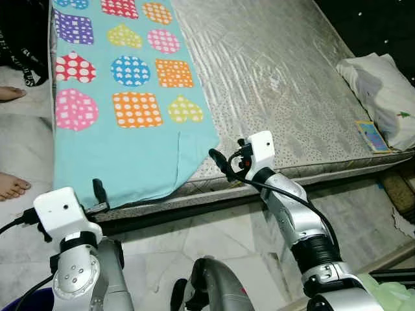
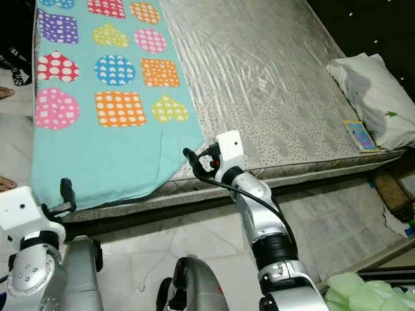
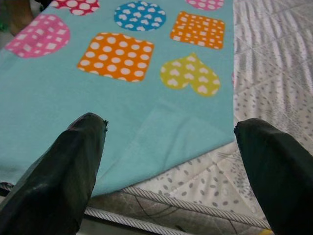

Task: Clean up the room

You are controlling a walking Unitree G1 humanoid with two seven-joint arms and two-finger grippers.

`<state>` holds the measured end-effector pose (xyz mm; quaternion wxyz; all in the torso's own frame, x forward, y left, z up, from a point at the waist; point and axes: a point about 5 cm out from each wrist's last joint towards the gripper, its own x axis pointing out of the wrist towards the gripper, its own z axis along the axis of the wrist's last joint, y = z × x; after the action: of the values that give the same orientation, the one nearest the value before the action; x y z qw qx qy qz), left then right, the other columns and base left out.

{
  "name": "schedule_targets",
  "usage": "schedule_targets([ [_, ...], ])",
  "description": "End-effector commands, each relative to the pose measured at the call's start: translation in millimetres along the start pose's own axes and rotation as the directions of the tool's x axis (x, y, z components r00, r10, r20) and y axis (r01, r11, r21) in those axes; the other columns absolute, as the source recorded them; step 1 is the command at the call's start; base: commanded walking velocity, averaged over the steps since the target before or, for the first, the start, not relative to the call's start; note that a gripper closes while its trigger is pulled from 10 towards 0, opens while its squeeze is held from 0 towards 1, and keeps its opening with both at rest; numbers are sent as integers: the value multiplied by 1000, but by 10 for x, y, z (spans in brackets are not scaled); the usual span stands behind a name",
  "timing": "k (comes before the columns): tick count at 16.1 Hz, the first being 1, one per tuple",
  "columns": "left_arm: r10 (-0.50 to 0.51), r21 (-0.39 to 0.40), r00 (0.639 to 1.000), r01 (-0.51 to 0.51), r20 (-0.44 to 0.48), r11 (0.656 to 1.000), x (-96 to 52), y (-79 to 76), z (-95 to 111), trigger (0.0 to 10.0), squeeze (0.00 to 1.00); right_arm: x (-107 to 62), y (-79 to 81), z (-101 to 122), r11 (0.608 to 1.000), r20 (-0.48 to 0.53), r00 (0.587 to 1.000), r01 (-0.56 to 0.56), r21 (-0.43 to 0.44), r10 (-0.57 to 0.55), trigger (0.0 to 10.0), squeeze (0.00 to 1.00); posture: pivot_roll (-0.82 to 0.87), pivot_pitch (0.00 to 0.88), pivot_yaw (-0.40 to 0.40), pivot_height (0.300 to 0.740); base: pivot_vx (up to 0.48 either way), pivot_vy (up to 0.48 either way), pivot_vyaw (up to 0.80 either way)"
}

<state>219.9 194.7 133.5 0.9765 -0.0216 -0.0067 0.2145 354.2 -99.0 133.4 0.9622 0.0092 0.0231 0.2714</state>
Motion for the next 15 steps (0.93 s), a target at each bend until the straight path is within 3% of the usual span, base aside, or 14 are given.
schedule_targets([
  [1,-19,-15,1000,19,-18,1000,-31,-87,-12,10000,0,-106,-144,-82,999,-28,999,40,-2,-40,10000,0,212,261,-359,649,0,0,0],
  [6,-135,-3,990,135,-32,991,121,-190,-40,10000,0,-207,-281,-25,988,30,988,151,9,-151,10000,0,111,209,-233,649,0,0,0],
  [9,-218,22,975,219,-39,975,252,-211,-48,10000,0,-375,-365,-96,970,48,969,242,27,-243,10000,0,69,193,-134,649,0,0,0],
  [15,-272,17,960,274,-70,962,413,-232,-138,10000,0,-526,-443,-105,948,65,946,316,25,-317,10000,0,11,180,-65,649,0,0,0],
])
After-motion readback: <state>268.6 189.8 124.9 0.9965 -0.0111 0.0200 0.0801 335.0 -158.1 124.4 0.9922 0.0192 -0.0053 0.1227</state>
